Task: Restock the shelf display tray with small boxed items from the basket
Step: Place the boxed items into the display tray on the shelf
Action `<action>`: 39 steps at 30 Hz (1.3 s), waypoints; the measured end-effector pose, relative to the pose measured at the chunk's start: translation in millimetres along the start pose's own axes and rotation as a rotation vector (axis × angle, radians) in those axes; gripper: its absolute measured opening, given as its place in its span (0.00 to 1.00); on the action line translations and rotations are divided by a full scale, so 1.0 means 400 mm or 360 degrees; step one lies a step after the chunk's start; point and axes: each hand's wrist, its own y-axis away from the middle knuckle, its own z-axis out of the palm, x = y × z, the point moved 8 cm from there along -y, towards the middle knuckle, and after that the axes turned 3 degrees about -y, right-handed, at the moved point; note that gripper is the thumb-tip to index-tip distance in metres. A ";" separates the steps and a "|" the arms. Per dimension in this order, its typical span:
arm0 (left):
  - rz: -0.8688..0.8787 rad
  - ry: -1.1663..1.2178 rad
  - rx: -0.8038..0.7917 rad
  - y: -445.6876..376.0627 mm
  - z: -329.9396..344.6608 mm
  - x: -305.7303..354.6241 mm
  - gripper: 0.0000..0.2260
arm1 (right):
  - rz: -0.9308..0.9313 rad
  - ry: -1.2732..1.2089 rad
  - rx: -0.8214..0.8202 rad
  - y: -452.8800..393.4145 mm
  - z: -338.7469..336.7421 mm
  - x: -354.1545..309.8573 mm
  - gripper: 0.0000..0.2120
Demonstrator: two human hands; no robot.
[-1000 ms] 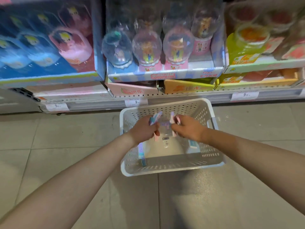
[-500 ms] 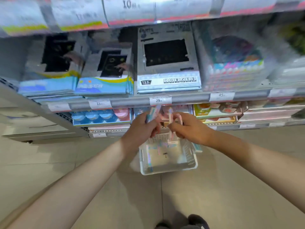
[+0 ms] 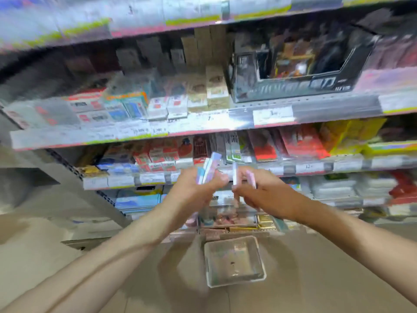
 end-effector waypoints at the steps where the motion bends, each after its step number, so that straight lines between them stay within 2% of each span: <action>1: 0.0049 -0.0040 0.0023 0.016 -0.010 0.055 0.10 | -0.0033 0.0049 0.0010 0.007 -0.021 -0.051 0.09; 6: 0.0212 -0.0008 -0.0026 0.069 -0.031 0.303 0.09 | -0.0242 0.0221 0.0143 0.039 -0.119 -0.290 0.09; 10: 0.0387 -0.0030 0.0032 0.100 -0.059 0.453 0.14 | -0.0396 0.0389 0.0181 0.066 -0.158 -0.444 0.09; 15: 0.0517 -0.0154 0.0084 0.131 -0.107 0.575 0.15 | -0.0478 0.0456 0.0226 0.085 -0.188 -0.563 0.11; 19: 0.0488 -0.0202 -0.0052 0.154 -0.129 0.621 0.14 | -0.0507 0.0298 0.0275 0.109 -0.229 -0.642 0.12; 20: 0.0490 -0.0224 -0.0120 0.160 -0.128 0.629 0.12 | -0.0517 0.0284 0.0279 0.113 -0.237 -0.657 0.13; 23: 0.0475 -0.0265 -0.0279 0.169 -0.117 0.640 0.18 | -0.0553 0.0351 0.0251 0.122 -0.243 -0.690 0.14; 27: 0.0467 -0.0291 -0.0338 0.157 -0.109 0.653 0.09 | -0.0602 0.0411 0.0213 0.118 -0.249 -0.711 0.11; 32: 0.0521 -0.0340 -0.0433 0.119 -0.093 0.677 0.12 | -0.0544 0.0407 0.0177 0.086 -0.295 -0.697 0.08; 35: 0.0572 -0.0359 -0.0434 0.079 -0.076 0.695 0.15 | -0.0480 0.0366 0.0126 0.057 -0.322 -0.678 0.09; 39: 0.0635 -0.0440 -0.0309 0.000 -0.078 0.725 0.16 | -0.0515 0.0434 0.0251 0.007 -0.404 -0.672 0.08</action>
